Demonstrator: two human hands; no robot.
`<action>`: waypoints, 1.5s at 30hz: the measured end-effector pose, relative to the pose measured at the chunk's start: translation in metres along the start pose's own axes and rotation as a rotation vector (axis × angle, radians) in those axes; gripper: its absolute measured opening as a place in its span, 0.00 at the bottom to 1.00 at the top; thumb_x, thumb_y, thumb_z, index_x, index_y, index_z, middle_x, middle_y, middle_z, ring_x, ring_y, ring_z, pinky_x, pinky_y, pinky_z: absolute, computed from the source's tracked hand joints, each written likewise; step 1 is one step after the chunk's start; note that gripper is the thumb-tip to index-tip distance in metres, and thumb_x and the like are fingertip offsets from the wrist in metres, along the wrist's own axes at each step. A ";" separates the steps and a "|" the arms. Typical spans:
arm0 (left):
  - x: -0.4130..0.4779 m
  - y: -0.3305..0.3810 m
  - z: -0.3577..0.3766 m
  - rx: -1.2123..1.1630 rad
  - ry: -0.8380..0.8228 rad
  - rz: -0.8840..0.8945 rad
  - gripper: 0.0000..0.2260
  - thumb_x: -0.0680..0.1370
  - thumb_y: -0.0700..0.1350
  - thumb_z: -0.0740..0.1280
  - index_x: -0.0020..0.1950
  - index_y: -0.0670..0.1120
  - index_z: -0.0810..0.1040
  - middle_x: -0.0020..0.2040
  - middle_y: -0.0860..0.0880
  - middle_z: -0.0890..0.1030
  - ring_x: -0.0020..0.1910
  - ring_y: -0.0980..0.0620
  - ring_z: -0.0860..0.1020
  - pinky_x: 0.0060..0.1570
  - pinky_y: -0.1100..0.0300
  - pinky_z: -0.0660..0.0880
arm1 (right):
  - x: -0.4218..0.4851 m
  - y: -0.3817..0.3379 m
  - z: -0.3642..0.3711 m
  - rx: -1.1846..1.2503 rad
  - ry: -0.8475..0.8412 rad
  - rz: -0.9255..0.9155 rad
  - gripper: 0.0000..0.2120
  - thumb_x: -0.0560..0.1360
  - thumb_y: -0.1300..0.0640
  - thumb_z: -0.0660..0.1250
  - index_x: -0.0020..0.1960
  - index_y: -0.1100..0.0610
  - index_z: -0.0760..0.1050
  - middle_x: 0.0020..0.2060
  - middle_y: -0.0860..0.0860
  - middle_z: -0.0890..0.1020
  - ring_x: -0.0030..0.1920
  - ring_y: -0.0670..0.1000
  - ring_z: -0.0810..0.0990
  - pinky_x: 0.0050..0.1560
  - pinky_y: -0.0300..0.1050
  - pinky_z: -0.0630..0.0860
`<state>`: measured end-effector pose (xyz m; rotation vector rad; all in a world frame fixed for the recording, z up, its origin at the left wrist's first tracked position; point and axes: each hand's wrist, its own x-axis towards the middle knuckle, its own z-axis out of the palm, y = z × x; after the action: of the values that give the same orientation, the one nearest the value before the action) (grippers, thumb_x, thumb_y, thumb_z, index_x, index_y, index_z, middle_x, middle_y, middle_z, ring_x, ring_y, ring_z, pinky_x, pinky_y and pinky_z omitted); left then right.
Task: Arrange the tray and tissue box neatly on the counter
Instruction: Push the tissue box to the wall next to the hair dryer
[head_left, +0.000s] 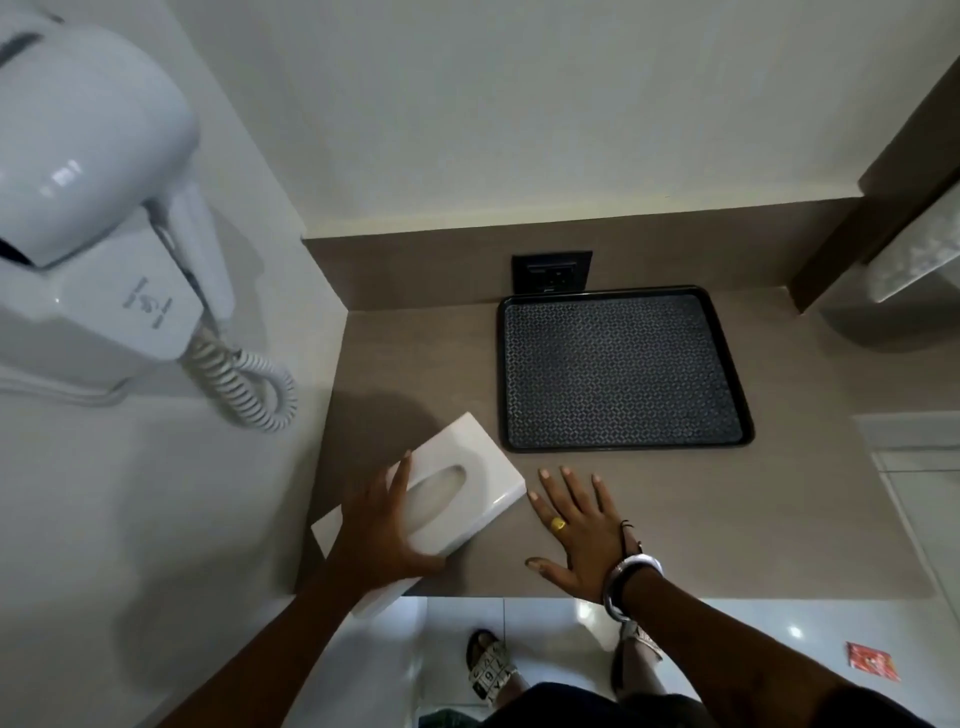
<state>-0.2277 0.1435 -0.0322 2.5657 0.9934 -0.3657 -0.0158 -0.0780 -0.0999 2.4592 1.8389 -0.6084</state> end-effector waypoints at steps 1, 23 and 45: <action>0.001 0.000 0.000 -0.024 0.032 -0.027 0.63 0.54 0.75 0.69 0.79 0.54 0.41 0.75 0.47 0.60 0.73 0.46 0.62 0.74 0.44 0.58 | -0.001 0.000 0.000 -0.002 -0.006 0.004 0.40 0.73 0.28 0.53 0.77 0.51 0.60 0.78 0.55 0.59 0.77 0.61 0.58 0.72 0.69 0.55; 0.059 0.014 0.001 -0.144 0.480 -0.491 0.52 0.67 0.77 0.56 0.79 0.44 0.51 0.79 0.37 0.56 0.78 0.36 0.55 0.75 0.34 0.50 | 0.003 0.003 0.004 0.005 0.022 -0.003 0.37 0.73 0.31 0.55 0.77 0.49 0.60 0.78 0.53 0.60 0.76 0.61 0.60 0.72 0.67 0.55; 0.093 -0.051 -0.008 0.215 0.413 -0.112 0.45 0.72 0.75 0.49 0.80 0.46 0.53 0.81 0.40 0.54 0.79 0.39 0.55 0.78 0.38 0.46 | 0.005 0.003 0.005 -0.014 0.037 -0.001 0.37 0.72 0.31 0.56 0.76 0.49 0.61 0.77 0.53 0.62 0.76 0.60 0.60 0.72 0.66 0.55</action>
<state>-0.1947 0.2366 -0.0710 2.8554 1.3050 0.0391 -0.0136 -0.0752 -0.1066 2.4779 1.8511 -0.5516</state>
